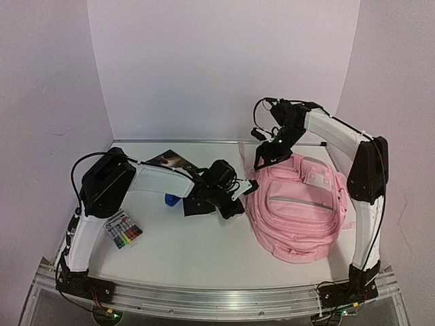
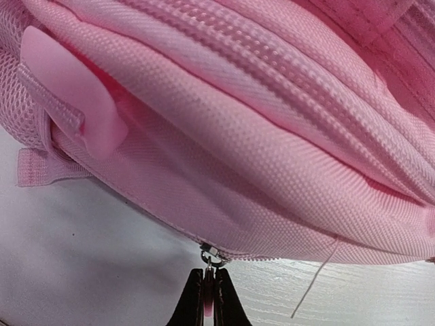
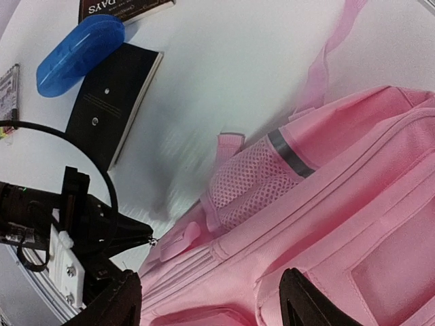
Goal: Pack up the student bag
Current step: Zip the student bag at the center of the board.
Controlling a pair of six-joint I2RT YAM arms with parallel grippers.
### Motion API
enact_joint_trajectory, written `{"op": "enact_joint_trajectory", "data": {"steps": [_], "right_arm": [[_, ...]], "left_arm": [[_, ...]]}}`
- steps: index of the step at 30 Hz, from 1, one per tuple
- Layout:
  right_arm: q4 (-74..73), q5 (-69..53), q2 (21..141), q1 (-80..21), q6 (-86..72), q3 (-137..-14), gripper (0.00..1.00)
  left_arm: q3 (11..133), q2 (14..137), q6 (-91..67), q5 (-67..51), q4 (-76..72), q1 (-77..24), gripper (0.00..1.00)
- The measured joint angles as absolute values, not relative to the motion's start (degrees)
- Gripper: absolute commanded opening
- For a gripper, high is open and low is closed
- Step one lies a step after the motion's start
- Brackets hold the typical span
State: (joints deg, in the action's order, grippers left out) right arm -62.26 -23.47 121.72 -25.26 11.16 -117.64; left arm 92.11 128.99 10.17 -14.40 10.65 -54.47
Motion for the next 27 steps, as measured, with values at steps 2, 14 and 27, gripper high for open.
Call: {"op": "enact_joint_trajectory", "data": {"steps": [2,14,27], "right_arm": [[-61.7,-22.3,122.3,-25.8,11.4,-117.4,0.69],[-56.1,-15.9,131.6,-27.8,11.5,-118.1,0.58],[-55.0,-17.3,136.4,-21.1,12.6,-132.7,0.83]], "left_arm": [[92.1,129.0,10.8,-13.7,10.9,-54.5,0.0],[88.9,126.4,12.0,-11.1,10.9,-56.0,0.0],[82.1,120.3,4.1,-10.7,9.5,-57.6,0.0]]}}
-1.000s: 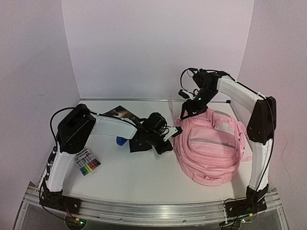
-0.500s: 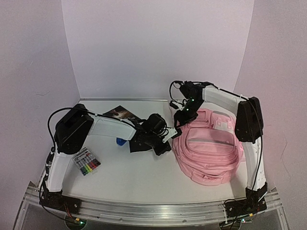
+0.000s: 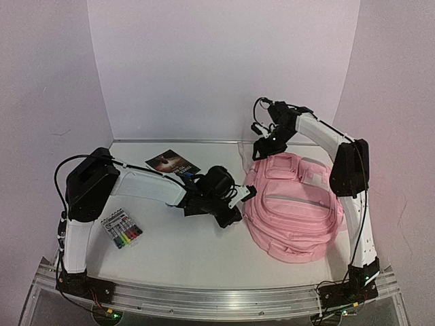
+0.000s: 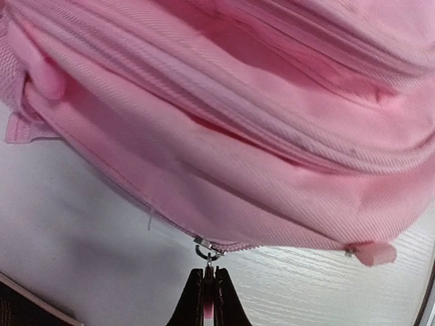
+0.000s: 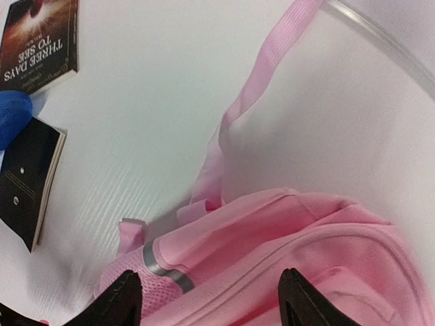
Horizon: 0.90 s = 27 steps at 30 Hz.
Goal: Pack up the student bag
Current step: Zip the student bag at the center of the board.
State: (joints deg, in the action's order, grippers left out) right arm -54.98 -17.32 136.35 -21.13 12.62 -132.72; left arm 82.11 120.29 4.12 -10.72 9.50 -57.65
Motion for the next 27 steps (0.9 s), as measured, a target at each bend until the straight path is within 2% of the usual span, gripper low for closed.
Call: {"op": "enact_joint_trajectory", "data": {"steps": [4,8,12,18,22,27], "right_arm": [[-56.4,-20.5,132.9,-18.3,13.7,-132.2,0.91],[-59.4,-24.2,123.7,-15.8,17.2,-126.1,0.93],[-62.7,-27.4,108.7,-15.1,25.1,-114.5,0.94],[-63.6,-31.0,88.2,-17.8,34.9,-92.2,0.92],[-59.3,-29.3,86.7,-24.0,34.2,-84.5,0.94],[-51.6,-25.0,92.6,-29.5,29.2,-85.1,0.97]], "left_arm": [[83.2,120.5,0.8,-12.3,10.6,-52.1,0.0],[89.1,122.9,-0.5,-13.5,12.4,-46.3,0.0],[93.7,125.4,0.0,-13.8,13.1,-42.9,0.0],[93.7,125.6,0.8,-15.2,14.0,-42.9,0.0],[93.2,125.6,1.0,-16.6,14.0,-43.0,0.0],[92.2,125.6,1.0,-17.7,13.6,-43.1,0.0]]}}
